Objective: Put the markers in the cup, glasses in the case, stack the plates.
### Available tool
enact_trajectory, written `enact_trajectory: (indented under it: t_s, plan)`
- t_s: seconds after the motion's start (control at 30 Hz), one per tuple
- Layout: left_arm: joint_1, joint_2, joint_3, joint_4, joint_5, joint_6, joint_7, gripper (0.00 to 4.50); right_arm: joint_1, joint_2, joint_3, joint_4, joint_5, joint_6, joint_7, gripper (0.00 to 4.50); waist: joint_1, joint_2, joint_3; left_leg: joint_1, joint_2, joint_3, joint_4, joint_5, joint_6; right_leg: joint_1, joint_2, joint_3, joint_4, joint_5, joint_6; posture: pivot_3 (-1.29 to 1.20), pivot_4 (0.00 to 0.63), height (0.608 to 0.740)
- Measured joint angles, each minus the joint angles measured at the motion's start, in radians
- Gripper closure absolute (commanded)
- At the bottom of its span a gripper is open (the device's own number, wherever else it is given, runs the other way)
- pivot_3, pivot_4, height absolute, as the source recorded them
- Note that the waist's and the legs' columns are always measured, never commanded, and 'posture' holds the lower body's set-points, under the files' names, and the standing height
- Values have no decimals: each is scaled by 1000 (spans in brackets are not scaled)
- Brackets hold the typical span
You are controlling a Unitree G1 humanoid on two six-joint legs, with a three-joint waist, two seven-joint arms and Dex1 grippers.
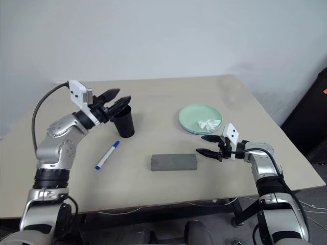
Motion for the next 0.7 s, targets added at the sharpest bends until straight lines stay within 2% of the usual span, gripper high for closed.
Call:
enact_trajectory:
  t_s: [0.23,0.4,0.57,0.7]
  plan:
    - [104,134,2,-26,-3,130,-61,1733,-8,9,2,20,-2,-17,11,1238,0,0,0,0,1,0,0,0,0,-1,0,0,1,0,0,0,0,740]
    - [137,216,-51,10,127,140,-32,1733,-8,12,2,24,-4,-23,13,1238,1,0,0,0,1,0,-1,0,0,-1,0,0,0,0,0,0,0,740]
    - [141,204,-80,64,195,216,30,1733,-8,12,2,25,-5,-25,15,1238,3,0,0,0,1,0,-1,-2,-4,-1,-1,0,0,0,0,0,0,740]
    - [140,155,-100,65,216,293,83,1733,-8,12,6,25,-8,-28,16,1238,3,0,0,0,1,0,-1,-2,-4,-2,-1,0,0,0,0,0,0,740]
